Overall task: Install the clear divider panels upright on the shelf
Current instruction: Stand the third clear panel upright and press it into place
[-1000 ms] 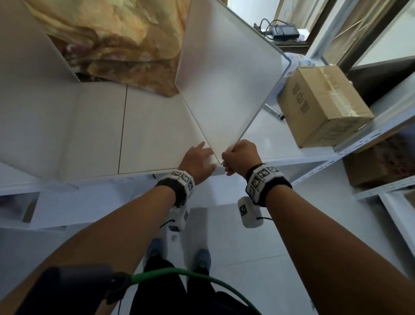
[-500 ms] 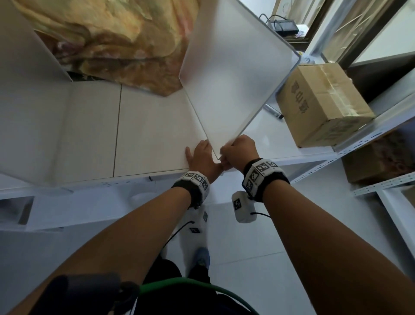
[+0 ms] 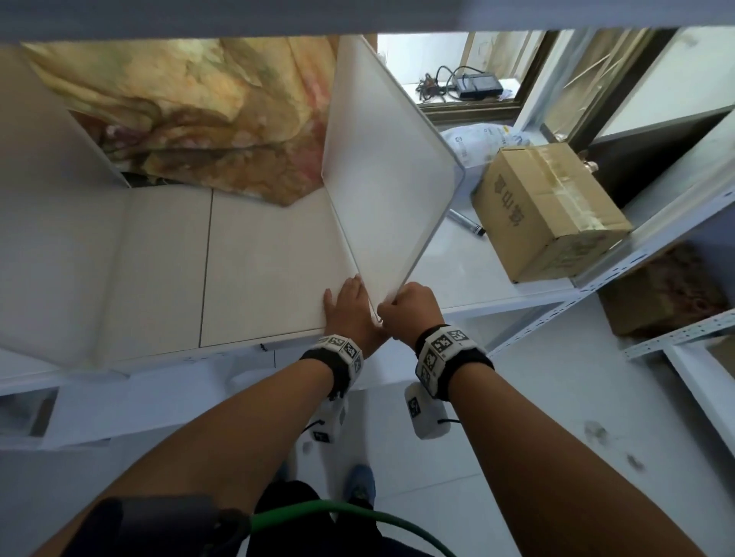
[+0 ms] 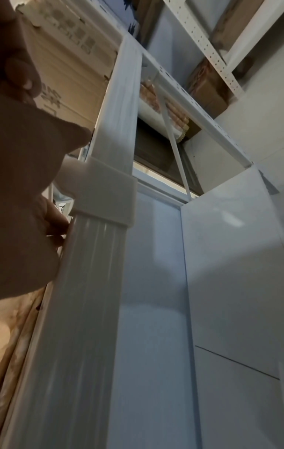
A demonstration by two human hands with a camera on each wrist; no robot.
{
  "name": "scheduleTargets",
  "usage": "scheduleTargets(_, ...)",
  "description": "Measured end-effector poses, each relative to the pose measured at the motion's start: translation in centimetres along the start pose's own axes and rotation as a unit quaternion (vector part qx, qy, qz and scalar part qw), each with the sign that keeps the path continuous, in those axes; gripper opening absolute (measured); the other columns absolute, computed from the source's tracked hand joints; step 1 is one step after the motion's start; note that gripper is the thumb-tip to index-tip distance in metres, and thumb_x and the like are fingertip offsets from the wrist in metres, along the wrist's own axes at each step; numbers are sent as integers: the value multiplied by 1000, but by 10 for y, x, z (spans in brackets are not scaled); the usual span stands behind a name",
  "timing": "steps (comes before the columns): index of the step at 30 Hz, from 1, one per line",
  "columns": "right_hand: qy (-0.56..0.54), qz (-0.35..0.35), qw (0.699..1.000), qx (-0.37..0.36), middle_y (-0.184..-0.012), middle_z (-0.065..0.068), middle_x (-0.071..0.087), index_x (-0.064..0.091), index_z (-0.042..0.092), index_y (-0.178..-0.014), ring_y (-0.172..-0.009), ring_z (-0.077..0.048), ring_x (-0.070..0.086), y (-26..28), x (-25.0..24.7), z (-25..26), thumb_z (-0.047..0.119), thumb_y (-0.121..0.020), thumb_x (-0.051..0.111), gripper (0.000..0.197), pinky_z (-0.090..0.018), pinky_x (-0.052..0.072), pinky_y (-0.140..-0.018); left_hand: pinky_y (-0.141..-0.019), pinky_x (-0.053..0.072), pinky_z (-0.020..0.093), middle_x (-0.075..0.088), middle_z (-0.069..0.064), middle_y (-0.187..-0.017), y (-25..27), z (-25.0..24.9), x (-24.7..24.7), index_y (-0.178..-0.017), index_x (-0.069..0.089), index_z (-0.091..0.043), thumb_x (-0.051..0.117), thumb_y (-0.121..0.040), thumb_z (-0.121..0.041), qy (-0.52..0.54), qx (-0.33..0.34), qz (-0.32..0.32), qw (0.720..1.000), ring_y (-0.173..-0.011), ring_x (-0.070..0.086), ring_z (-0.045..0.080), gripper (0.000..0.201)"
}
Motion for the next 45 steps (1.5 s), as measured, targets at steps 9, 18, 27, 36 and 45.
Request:
scheduleTargets(9, 1, 3, 1000, 4, -61, -16, 65, 59, -2, -66, -53, -28, 67, -7, 10, -2, 11, -73, 49, 18, -33, 57, -47, -117, 25, 40, 37, 15, -148, -12, 8, -12, -143, 31, 1, 55, -67, -70, -29, 57, -11, 998, -137, 33, 30, 107)
scheduleTargets(18, 89, 29, 996, -5, -93, -12, 69, 65, 10, -89, -87, -30, 65, -11, 6, -7, 32, -80, 52, 27, -37, 56, -76, -123, 3, 44, 10, 16, -163, -10, 8, 4, -153, 8, 3, 12, -72, -81, -76, 58, 21, 995, -150, 8, 28, 116)
scheduleTargets(27, 276, -59, 951, -127, -59, 2, 43, 46, 16, -67, -62, -26, 54, 0, 25, -4, 22, -92, 40, 26, -28, 30, -54, -123, 7, 46, 12, 18, -162, -6, 7, 1, -152, 9, 3, -3, -83, -48, -102, 63, 13, 993, -150, 10, 30, 87)
scheduleTargets(36, 219, -131, 952, -169, -67, -8, 61, 49, 15, -70, -56, -25, 49, 5, 35, -4, 32, -98, 43, 33, -28, 35, -54, -121, 12, 49, 16, 19, -161, -9, 7, 5, -152, 16, 3, 28, -95, -31, -132, 84, -12, 988, -149, 14, 33, 67)
scheduleTargets(45, 227, -198, 928, -219, -60, -15, 63, 59, 5, -64, -51, -33, 58, -4, 48, -19, 32, -96, 54, 42, -26, 31, -49, -120, 18, 50, 29, 21, -156, -2, 6, 1, -148, 27, 4, 0, -85, -32, -116, 70, -14, 991, -145, 25, 35, 77)
Point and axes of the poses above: each hand's wrist, its own y-axis away from the middle knuckle, its own x-axis out of the palm, z = x × y, the point moved 3 cm from there along -y, towards the middle knuckle
